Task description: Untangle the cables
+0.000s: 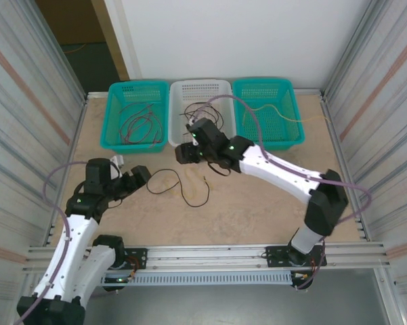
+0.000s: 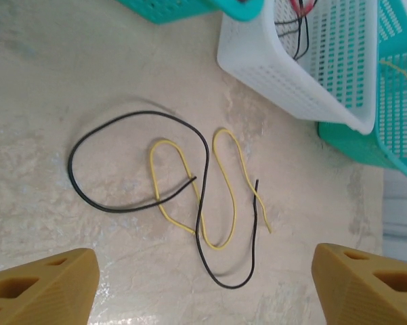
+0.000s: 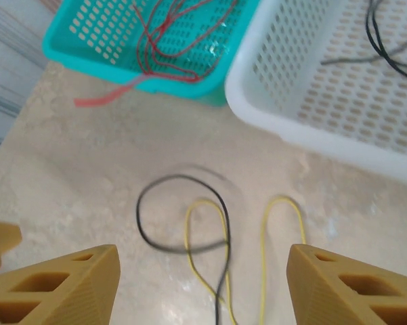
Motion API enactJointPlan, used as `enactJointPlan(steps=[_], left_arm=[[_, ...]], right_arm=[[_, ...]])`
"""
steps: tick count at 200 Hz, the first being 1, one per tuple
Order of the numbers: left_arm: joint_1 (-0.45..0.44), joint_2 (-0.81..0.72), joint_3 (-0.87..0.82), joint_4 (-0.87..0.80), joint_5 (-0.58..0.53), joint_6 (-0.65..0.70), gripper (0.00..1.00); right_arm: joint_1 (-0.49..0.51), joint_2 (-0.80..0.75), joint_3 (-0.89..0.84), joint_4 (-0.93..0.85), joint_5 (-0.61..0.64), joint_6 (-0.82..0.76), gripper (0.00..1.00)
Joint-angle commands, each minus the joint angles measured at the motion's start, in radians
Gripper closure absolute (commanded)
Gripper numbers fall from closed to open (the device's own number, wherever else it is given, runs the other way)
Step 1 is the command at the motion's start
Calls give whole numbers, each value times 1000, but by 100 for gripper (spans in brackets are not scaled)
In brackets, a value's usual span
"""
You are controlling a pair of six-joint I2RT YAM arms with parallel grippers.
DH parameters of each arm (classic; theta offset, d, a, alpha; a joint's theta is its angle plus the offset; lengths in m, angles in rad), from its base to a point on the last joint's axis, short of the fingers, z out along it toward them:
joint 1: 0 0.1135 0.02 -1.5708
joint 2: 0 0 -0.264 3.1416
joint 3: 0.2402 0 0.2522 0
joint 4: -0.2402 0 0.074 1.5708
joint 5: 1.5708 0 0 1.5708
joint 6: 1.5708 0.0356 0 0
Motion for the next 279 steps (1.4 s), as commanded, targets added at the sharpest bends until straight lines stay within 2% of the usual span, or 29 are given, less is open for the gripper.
enactJointPlan(steps=[1, 36, 66, 85, 147, 181, 198, 219, 249, 279], left_arm=[[-48, -7, 2, -8, -81, -16, 23], [-140, -10, 19, -8, -136, -1, 30], [-295, -17, 49, -56, -268, 31, 32], [-345, -13, 74, -92, -319, 49, 32], [-348, -24, 65, -56, -302, 55, 31], [-348, 8, 74, -51, -279, 68, 32], [-348, 7, 76, -46, -279, 69, 32], [-348, 1, 72, -35, -278, 67, 32], [-348, 5, 80, -19, -245, 78, 32], [-348, 6, 90, 29, -187, 83, 31]], right_arm=[[-1, -50, -149, -57, 22, 26, 37], [-18, -44, -298, -62, -28, 134, 44], [-13, 64, -281, -84, -28, 156, 51], [-13, 125, -253, -66, -61, 158, 55], [-10, 289, -117, -25, -111, 138, 55], [-1, 343, -83, -8, -137, 130, 58], [6, 368, -71, -12, -136, 130, 67], [5, 374, -72, -18, -124, 131, 84], [6, 293, -107, -19, -45, 110, 100], [21, 123, -174, -14, 103, 64, 100]])
